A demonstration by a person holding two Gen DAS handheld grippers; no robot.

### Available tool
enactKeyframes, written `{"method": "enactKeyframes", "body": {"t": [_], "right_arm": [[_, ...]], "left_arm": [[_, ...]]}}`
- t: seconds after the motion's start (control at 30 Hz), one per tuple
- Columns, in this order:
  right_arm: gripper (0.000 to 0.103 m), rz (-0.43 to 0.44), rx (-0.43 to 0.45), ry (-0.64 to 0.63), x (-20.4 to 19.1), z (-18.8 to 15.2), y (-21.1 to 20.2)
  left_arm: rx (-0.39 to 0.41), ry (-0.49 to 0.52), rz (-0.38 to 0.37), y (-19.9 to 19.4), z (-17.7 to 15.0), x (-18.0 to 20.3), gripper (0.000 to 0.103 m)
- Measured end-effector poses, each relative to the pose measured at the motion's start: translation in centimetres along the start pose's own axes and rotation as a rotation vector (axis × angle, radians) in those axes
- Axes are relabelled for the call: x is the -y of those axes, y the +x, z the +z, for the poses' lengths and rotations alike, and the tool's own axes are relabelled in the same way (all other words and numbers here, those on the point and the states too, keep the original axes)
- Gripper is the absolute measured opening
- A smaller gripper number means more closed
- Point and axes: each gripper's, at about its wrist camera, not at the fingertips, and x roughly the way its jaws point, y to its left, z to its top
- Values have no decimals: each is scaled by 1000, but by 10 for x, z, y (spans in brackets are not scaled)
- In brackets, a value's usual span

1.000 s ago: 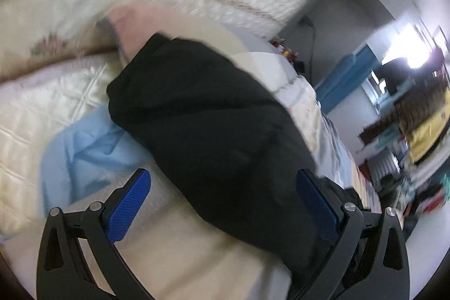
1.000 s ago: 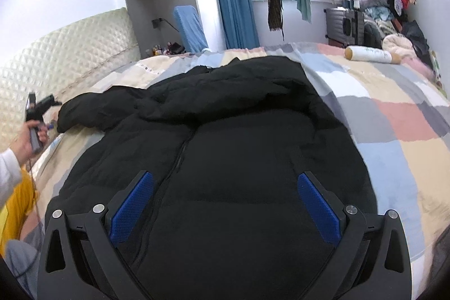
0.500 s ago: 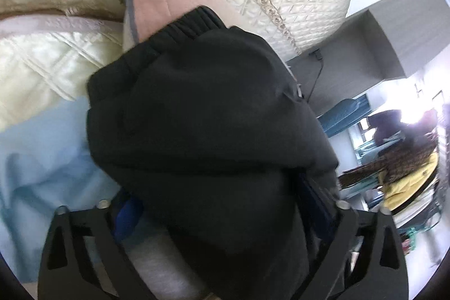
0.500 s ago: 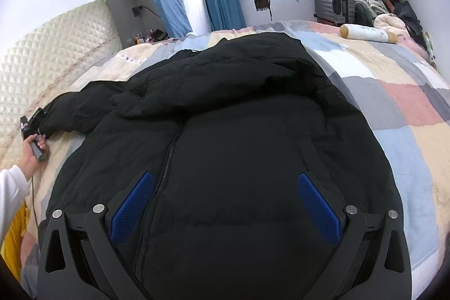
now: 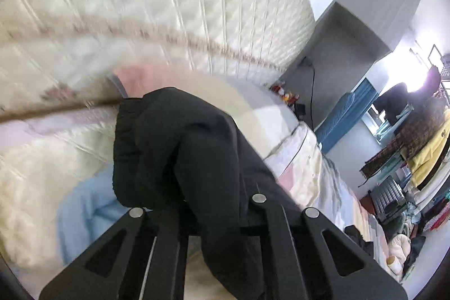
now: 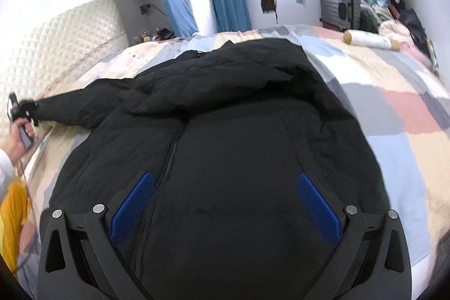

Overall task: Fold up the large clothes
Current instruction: 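Lift the sleeve with the left tool, lay it across the jacket body, open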

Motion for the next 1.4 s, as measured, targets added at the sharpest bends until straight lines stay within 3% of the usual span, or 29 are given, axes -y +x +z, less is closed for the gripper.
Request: {"method": "enactKeyframes", "body": {"t": [0.3,0.37,0.47,0.63,0.87,1.17,1.4], "right_arm": [[103,54,66,15,18,-4,-41],[103,53,73,9,19,-7,-49],[103,49,120,-26,18,-9,-65],[103,78,161,-22,25,-10,-78],[103,68,186,13,42,-7,-80],[103,70,200,81,66,-4,-79],[103,58,186,124,81,-6,-76]], "left_arm": [[69,124,36,-79,9,70,6],[75,165,41,-91,10,89,6],[89,309,86,-113,6,130,6],[107,375,110,-134,4,175,6],[161,549,54,-162,-28,265,7],[192,768,-122,-174,-101,379,7],[152,829,-256,-169,-156,434,8]]}}
